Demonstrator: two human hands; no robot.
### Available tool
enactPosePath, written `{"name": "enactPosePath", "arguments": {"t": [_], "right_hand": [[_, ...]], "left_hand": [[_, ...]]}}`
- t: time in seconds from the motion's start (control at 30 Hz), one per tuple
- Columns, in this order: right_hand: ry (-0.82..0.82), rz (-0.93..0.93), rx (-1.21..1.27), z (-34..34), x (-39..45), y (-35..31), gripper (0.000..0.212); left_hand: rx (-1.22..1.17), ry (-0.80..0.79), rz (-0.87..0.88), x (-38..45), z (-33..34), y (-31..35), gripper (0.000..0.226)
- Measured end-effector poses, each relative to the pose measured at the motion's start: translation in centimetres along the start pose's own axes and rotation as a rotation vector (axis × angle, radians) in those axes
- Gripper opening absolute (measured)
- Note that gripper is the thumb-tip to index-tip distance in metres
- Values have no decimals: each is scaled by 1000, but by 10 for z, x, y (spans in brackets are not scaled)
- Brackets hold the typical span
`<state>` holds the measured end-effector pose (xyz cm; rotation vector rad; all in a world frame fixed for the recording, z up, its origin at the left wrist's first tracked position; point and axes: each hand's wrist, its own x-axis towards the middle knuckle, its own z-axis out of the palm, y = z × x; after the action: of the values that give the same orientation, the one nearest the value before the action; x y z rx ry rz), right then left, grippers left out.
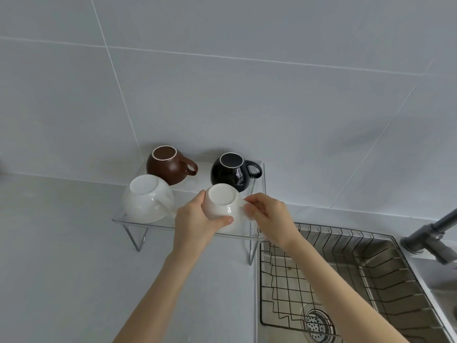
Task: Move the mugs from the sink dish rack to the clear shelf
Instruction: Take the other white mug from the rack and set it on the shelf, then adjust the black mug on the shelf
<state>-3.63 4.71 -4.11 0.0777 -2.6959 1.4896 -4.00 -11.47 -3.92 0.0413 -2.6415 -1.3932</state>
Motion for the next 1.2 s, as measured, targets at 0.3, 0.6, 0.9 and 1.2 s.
{"name": "enactPosePath", "arguments": {"t": [0.3, 0.6, 0.9, 1.2], "right_hand": [[-65, -24, -5, -12, 8, 1, 13], [-68, -36, -3, -13, 6, 5, 14], [-87, -41, -2, -12, 6, 8, 14], [143, -30, -89, -41, 52, 7, 27]], "left_hand": [[-1, 60, 9, -7, 12, 1, 54], [38, 71, 9, -10, 16, -3, 64], [14, 44, -3, -11, 13, -2, 58], [-56, -14, 15, 41, -12, 23, 66]]}}
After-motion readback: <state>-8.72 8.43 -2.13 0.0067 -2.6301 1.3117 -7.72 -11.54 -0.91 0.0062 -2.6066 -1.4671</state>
